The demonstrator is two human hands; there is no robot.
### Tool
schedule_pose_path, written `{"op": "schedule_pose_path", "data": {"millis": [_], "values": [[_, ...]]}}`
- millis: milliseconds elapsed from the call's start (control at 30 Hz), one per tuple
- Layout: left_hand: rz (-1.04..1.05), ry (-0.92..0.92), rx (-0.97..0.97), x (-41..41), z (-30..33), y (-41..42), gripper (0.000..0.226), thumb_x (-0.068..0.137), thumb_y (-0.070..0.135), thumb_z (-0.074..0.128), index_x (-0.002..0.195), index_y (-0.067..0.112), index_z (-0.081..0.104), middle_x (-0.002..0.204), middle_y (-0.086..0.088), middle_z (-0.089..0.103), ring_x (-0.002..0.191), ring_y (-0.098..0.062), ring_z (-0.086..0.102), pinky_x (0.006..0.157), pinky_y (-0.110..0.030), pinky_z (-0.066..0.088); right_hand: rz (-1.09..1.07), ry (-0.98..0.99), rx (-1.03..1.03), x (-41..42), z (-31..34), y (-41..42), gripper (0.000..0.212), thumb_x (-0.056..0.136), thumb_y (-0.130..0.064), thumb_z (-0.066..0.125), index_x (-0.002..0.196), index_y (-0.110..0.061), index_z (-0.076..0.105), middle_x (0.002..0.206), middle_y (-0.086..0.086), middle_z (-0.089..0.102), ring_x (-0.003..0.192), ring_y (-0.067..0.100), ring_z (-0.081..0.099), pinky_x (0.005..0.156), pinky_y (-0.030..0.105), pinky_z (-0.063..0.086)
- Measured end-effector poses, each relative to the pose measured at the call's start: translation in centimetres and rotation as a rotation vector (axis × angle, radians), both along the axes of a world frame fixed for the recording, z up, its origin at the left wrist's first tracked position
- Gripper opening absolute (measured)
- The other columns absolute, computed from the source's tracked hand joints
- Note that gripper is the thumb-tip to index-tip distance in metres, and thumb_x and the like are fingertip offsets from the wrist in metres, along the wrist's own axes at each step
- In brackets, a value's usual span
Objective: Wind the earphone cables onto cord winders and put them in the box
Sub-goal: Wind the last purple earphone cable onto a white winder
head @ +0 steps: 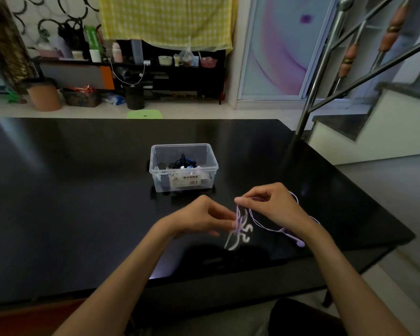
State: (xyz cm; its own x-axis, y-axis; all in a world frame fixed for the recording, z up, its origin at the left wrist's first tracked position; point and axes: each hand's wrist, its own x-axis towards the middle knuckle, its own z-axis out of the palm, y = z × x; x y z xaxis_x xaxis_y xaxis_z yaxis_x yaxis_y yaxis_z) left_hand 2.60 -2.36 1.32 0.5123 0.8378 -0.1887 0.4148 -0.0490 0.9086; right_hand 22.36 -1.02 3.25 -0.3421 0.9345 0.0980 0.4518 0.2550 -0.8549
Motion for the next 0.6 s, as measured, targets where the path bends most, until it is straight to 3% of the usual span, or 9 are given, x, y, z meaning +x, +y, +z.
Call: {"op": "schedule_pose_path", "data": {"millis": [167,233,300,400,467,533,600], "values": [[0.026,-0.035,-0.014,-0.2,0.1,-0.1,0.026,0.088,0.021,0.064,0.113,0.014,0.069,0.102,0.0,0.073,0.089,-0.004,0.067,0.073,-0.018,0.054,0.003,0.01,-0.124,1.0,0.1,0.1,0.007,0.084,-0.022,0.067,0.085,-0.017,0.073,0.067,-0.013,0.069,0.066,-0.007,0.063,0.062,0.005,0.046],[0.091,-0.085,-0.036,-0.4,0.4,-0.1,0.027,0.086,0.02,0.066,0.111,0.012,0.069,0.099,0.0,0.073,0.085,-0.002,0.067,0.068,-0.015,0.052,-0.005,0.044,-0.179,1.3,0.1,0.2,0.01,0.086,-0.026,0.064,0.085,-0.019,0.072,0.055,-0.013,0.059,0.052,0.0,0.053,0.052,0.012,0.039],[0.11,-0.111,-0.06,-0.7,0.7,-0.1,0.027,0.085,0.021,0.067,0.111,0.013,0.069,0.1,0.0,0.073,0.085,-0.001,0.067,0.065,-0.013,0.051,-0.025,0.059,-0.206,1.6,0.0,0.3,0.017,0.081,-0.037,0.065,0.083,-0.022,0.072,0.055,-0.009,0.05,0.052,0.006,0.039,0.053,0.019,0.03],[0.041,-0.061,-0.079,-0.7,1.0,-0.2,0.026,0.085,0.024,0.068,0.109,0.015,0.07,0.1,0.001,0.073,0.085,0.0,0.067,0.067,-0.014,0.05,-0.008,0.073,-0.206,1.6,-0.2,0.1,0.031,0.067,-0.05,0.067,0.081,-0.024,0.074,0.066,0.009,0.049,0.056,0.013,0.035,0.054,0.023,0.028],[0.001,-0.008,-0.088,-0.5,1.0,-0.4,0.024,0.085,0.026,0.067,0.107,0.016,0.071,0.1,0.001,0.073,0.084,0.0,0.067,0.07,-0.016,0.051,0.04,0.073,-0.202,1.4,0.0,0.2,0.024,0.071,-0.043,0.068,0.08,-0.021,0.074,0.065,0.007,0.054,0.053,0.011,0.041,0.05,0.018,0.029],[-0.035,0.015,-0.097,-0.5,1.1,-0.5,0.024,0.085,0.028,0.067,0.107,0.017,0.071,0.101,0.001,0.073,0.087,-0.002,0.067,0.074,-0.018,0.053,0.083,0.061,-0.198,1.2,0.2,0.2,0.012,0.083,-0.024,0.065,0.086,-0.013,0.071,0.054,-0.01,0.06,0.047,-0.004,0.05,0.048,0.01,0.039],[-0.045,-0.001,-0.092,-0.5,1.2,-0.6,0.025,0.085,0.028,0.068,0.107,0.018,0.071,0.102,0.001,0.073,0.089,-0.003,0.066,0.076,-0.019,0.052,0.09,0.032,-0.212,1.4,0.0,0.3,0.011,0.087,-0.017,0.062,0.09,-0.009,0.069,0.05,-0.017,0.06,0.049,-0.011,0.053,0.052,0.006,0.041]]}}
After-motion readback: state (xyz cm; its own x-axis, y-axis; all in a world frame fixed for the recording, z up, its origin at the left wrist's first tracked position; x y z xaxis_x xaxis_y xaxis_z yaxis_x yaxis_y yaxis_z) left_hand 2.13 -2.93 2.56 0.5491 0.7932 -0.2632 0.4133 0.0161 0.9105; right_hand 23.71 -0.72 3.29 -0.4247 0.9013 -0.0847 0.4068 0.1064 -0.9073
